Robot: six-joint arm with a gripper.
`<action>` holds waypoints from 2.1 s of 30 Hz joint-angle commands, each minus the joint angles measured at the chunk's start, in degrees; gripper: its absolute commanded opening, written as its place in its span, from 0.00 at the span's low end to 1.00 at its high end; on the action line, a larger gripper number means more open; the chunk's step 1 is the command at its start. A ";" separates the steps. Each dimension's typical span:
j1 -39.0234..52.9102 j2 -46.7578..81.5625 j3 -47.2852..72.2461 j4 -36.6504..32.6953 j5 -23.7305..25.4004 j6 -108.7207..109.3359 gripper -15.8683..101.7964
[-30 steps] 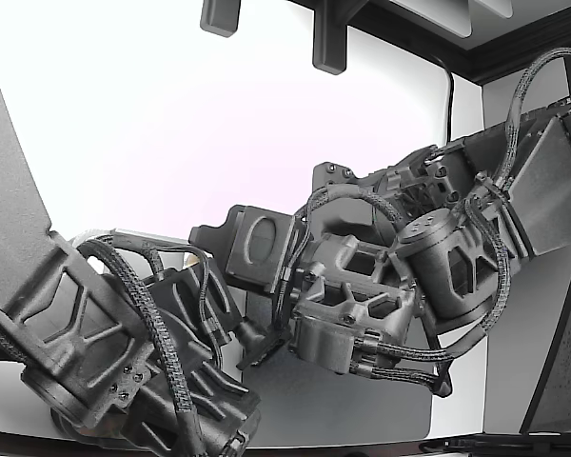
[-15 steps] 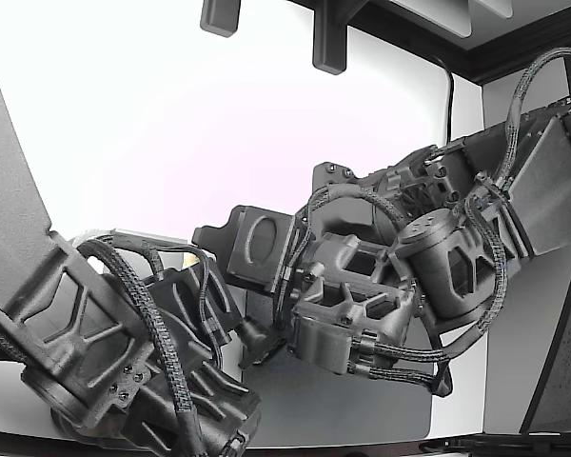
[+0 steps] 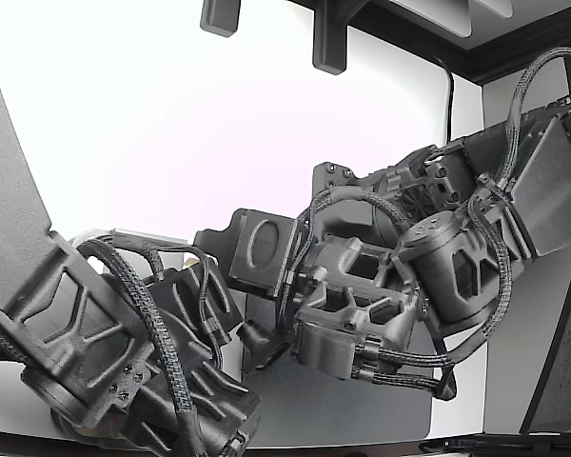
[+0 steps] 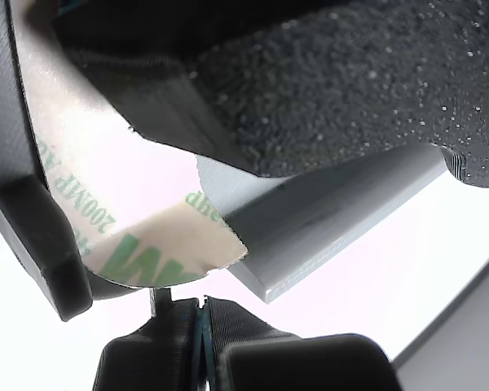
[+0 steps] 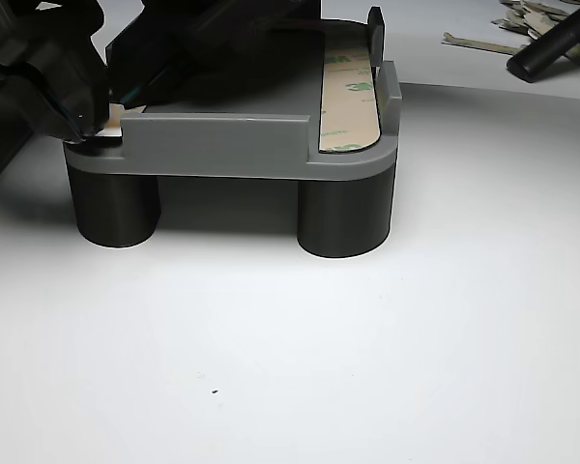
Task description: Peel off protective film from adhesive tape.
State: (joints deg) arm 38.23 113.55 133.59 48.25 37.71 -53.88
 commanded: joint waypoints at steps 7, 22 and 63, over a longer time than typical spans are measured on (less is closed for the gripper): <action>-0.18 0.53 -2.11 0.18 0.18 0.26 0.04; 0.79 -0.97 -3.69 1.67 0.70 1.23 0.04; 1.23 0.09 -1.41 -0.53 0.35 1.14 0.04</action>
State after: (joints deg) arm 39.81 112.50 133.51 48.08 38.06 -52.65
